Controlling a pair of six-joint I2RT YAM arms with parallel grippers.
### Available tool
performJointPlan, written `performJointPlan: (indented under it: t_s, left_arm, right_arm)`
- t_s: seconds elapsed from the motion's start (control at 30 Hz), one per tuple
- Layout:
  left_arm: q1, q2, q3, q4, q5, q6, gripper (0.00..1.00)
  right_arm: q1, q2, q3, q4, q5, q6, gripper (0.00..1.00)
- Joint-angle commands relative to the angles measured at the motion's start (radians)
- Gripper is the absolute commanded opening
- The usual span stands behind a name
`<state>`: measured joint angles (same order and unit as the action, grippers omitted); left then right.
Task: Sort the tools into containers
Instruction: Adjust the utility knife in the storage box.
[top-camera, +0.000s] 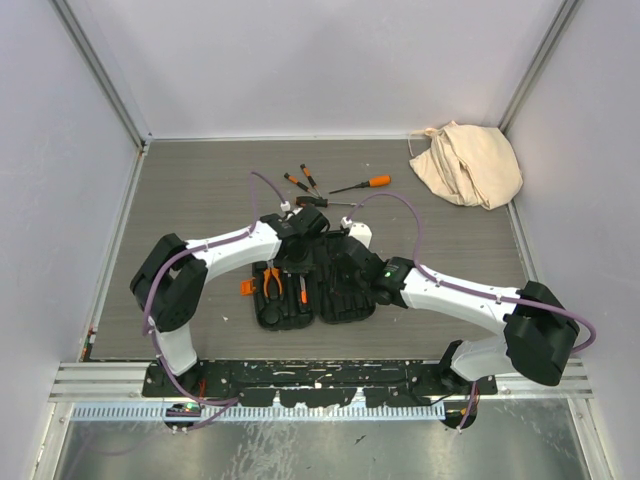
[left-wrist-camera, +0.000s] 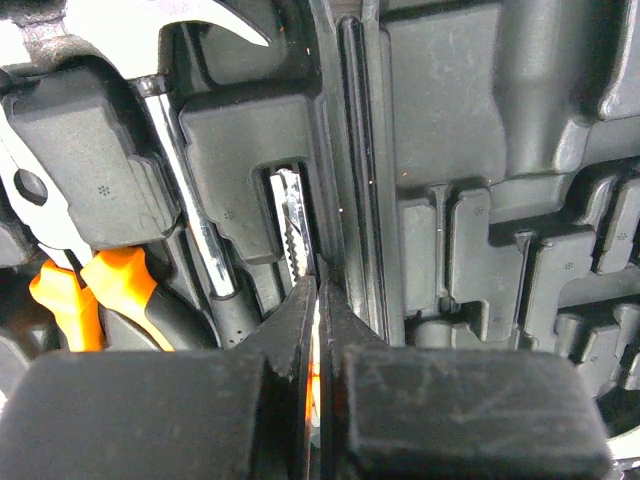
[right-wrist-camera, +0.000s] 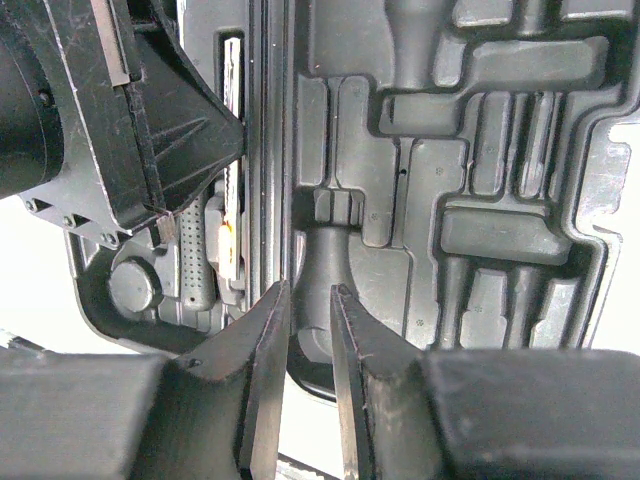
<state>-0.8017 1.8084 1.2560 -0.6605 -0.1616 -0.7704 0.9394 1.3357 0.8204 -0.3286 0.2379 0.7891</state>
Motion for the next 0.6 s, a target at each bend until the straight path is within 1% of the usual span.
performJointPlan:
  t_s: [0.0, 0.33, 0.47, 0.57]
  left_arm:
    - [-0.010, 0.032, -0.018, 0.022, -0.009, -0.010, 0.00]
    - [-0.026, 0.080, -0.020, -0.037, -0.054, -0.048, 0.00]
    - [-0.029, 0.088, -0.034, -0.021, -0.042, -0.053, 0.00]
    - [-0.030, 0.063, -0.026, -0.002, -0.034, -0.037, 0.00]
  right_arm:
    - [-0.004, 0.001, 0.005, 0.037, 0.006, 0.012, 0.29]
    - [-0.004, 0.001, 0.001, 0.037, 0.009, 0.013, 0.29]
    - [-0.004, -0.001, 0.000, 0.037, 0.010, 0.013, 0.29]
    - [-0.004, -0.010, 0.000, 0.037, 0.014, 0.014, 0.29]
